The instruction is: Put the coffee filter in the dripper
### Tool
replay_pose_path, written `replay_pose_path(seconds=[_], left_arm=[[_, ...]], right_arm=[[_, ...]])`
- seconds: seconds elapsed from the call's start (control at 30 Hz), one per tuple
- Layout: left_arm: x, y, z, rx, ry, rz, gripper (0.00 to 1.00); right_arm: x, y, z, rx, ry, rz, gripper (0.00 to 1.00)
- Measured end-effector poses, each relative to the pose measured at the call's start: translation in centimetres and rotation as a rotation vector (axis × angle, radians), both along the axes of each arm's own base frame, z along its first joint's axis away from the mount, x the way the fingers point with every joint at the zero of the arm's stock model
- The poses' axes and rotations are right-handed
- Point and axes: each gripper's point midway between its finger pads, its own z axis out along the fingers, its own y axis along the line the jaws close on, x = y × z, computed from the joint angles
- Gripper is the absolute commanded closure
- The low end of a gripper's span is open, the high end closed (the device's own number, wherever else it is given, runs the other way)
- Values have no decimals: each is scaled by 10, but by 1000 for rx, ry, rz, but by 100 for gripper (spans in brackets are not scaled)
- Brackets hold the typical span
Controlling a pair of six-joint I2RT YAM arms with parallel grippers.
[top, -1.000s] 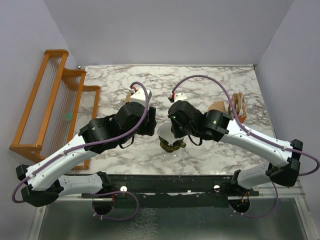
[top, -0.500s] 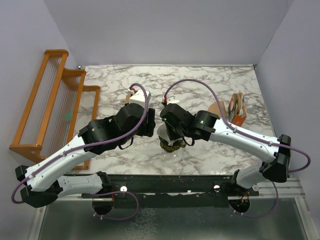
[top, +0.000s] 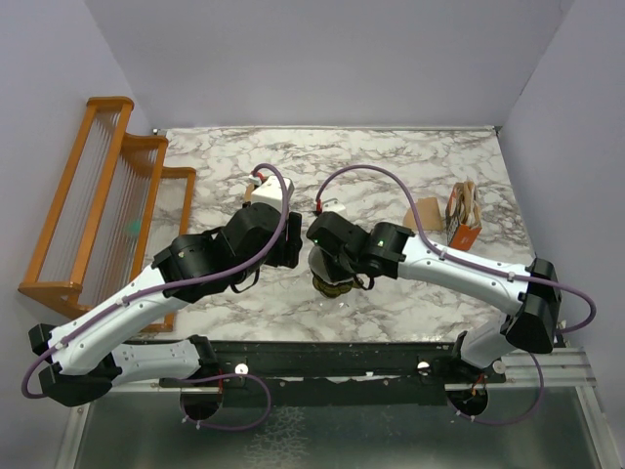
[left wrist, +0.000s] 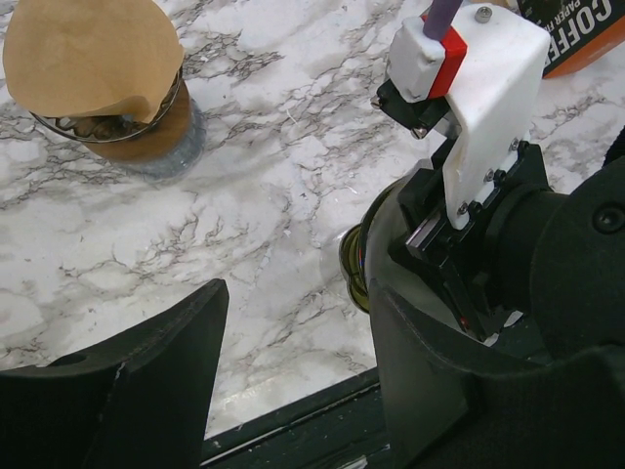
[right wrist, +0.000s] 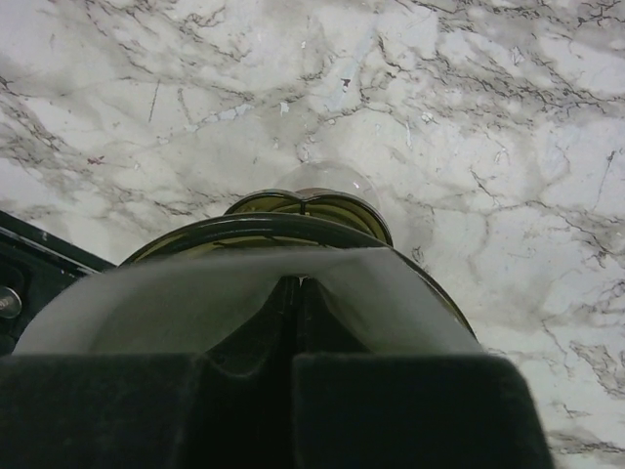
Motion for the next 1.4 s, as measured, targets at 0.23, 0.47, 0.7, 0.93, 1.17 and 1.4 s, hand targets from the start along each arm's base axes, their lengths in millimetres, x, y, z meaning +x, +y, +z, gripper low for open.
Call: replay_pose_path(seconds=[0.23,0.47,0.7,0.93,1.17,1.4], left_arm=[[0,1,-2,10,0,-2,39],[-1,3,-3,8,-2,-2,39],[-2,4,-1,3,-6,-1,39],[-1,4,-1,4,-6,0,39],[-1,4,-1,4,-6,0,39],[-1,4,-1,4,-6,0,39]], right_arm=[[1,2,-7,-3,7,-4,99],[1,3,-7,0,6,-4,99],[1,3,-7,0,6,-3,96],[1,4,-3,4,5,-3,96],[2,5,6,12,1,-3,97],[1,4,8,10,2,-2,97]])
